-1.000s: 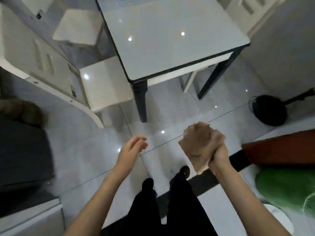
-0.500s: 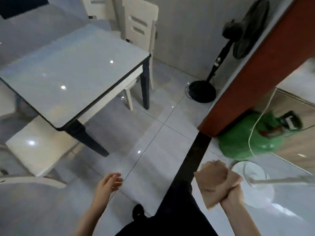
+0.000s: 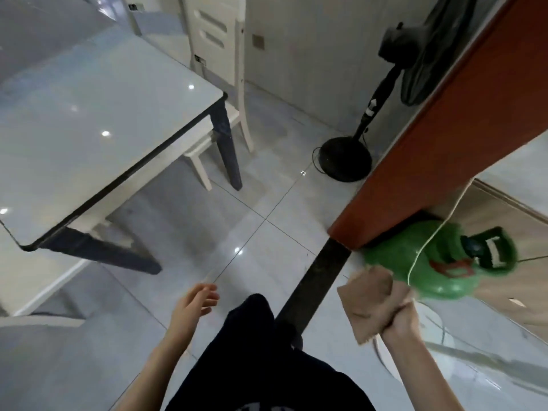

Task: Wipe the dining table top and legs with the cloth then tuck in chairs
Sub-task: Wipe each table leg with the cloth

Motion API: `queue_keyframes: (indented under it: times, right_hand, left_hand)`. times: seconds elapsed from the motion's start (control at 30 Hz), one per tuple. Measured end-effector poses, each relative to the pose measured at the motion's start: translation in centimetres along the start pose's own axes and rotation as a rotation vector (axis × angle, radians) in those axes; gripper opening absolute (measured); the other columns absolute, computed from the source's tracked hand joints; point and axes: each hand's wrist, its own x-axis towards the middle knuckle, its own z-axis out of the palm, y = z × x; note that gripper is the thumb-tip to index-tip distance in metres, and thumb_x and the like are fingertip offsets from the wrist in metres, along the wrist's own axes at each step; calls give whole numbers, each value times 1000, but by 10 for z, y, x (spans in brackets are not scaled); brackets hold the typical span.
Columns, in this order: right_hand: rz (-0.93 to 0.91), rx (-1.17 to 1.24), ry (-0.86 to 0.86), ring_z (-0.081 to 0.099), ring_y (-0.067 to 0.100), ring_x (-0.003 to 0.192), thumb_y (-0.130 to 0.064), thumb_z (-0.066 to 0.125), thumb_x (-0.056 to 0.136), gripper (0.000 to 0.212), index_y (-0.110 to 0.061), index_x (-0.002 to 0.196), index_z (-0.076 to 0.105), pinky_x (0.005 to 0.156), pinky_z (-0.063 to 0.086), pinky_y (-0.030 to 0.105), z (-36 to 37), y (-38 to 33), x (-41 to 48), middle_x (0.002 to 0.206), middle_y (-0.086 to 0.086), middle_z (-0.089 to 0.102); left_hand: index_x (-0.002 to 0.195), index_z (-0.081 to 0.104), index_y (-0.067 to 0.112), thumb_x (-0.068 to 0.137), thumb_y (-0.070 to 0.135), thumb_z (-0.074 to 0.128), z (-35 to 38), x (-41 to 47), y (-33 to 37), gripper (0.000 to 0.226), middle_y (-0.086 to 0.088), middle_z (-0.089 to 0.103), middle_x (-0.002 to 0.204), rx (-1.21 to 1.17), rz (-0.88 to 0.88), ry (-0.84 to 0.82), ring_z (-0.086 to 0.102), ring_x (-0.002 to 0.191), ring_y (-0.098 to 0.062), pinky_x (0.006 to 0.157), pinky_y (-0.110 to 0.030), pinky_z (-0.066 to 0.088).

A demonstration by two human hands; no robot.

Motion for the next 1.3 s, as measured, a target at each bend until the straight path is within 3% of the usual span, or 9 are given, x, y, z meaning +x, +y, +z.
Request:
queue_keyframes:
  times: [0.07, 0.23, 0.43, 0.63, 0.8, 0.9, 1.03, 1.17, 1.3]
  right_hand:
    - [0, -63, 11, 58, 20, 95, -31, 44, 96, 24, -14, 101, 58, 91, 40, 35, 48, -15, 16, 102, 3, 62]
    - [-28, -172, -33, 69, 22, 83, -40, 48, 86, 31, -15, 101, 61, 84, 45, 35, 143, -42, 84, 104, 5, 68]
    - [38, -132, 56, 52, 23, 100, -45, 27, 102, 43, -18, 126, 49, 108, 31, 38, 248, -92, 151, 110, 7, 56]
    - [53, -242, -41, 54, 22, 109, -41, 33, 100, 39, -17, 118, 57, 97, 39, 38, 347, -137, 225, 138, 5, 51]
    - [-16, -444, -201, 70, 16, 86, -48, 42, 97, 41, -21, 104, 73, 71, 57, 29, 441, -149, 288, 99, 0, 71]
    - [52, -512, -240, 68, 13, 79, -40, 32, 102, 40, -18, 94, 65, 73, 51, 28, 498, -136, 341, 83, -1, 72]
    - [69, -602, -315, 66, 12, 79, -37, 30, 102, 37, -20, 93, 61, 70, 50, 25, 564, -90, 410, 84, -2, 72]
    - [-22, -686, -384, 65, 18, 100, -43, 41, 95, 35, -18, 93, 65, 91, 50, 30, 603, -25, 479, 90, -4, 72]
    - [-115, -740, -442, 63, 0, 71, -21, 34, 102, 33, -21, 84, 61, 74, 50, 16, 618, 52, 534, 66, -17, 69]
  left_hand:
    - [98, 64, 3, 98, 12, 43, 2, 16, 11, 23, -21, 67, 92, -17, -4, 50, 62, 86, -33, 85, -45, 47]
    - [99, 64, 2, 99, 13, 40, 8, 80, 44, 26, -24, 66, 96, -93, -18, 138, 62, 87, -33, 84, -41, 48]
    - [99, 64, 5, 99, 15, 40, 10, 183, 133, 26, -22, 67, 97, -98, 12, 129, 62, 94, -37, 89, -46, 47]
    - [97, 66, 12, 98, 17, 43, 14, 262, 225, 23, -15, 68, 94, -107, 80, 155, 63, 91, -32, 86, -43, 49]
    - [94, 67, 15, 91, 31, 49, 33, 310, 263, 24, -10, 70, 90, -171, 55, 227, 64, 85, -24, 81, -36, 49]
    - [89, 67, 17, 80, 43, 52, 52, 347, 266, 31, -7, 69, 86, -235, 5, 292, 63, 79, -20, 77, -31, 47]
    - [93, 63, 15, 98, 17, 44, 68, 418, 251, 20, -11, 66, 90, -295, -89, 350, 61, 83, -24, 75, -31, 45]
    - [107, 58, 10, 99, 17, 41, 71, 506, 230, 20, -13, 62, 99, -369, -121, 383, 59, 90, -29, 78, -32, 45]
    - [121, 53, 15, 100, 25, 41, 66, 599, 193, 27, -13, 60, 120, -401, -89, 405, 60, 106, -31, 92, -36, 47]
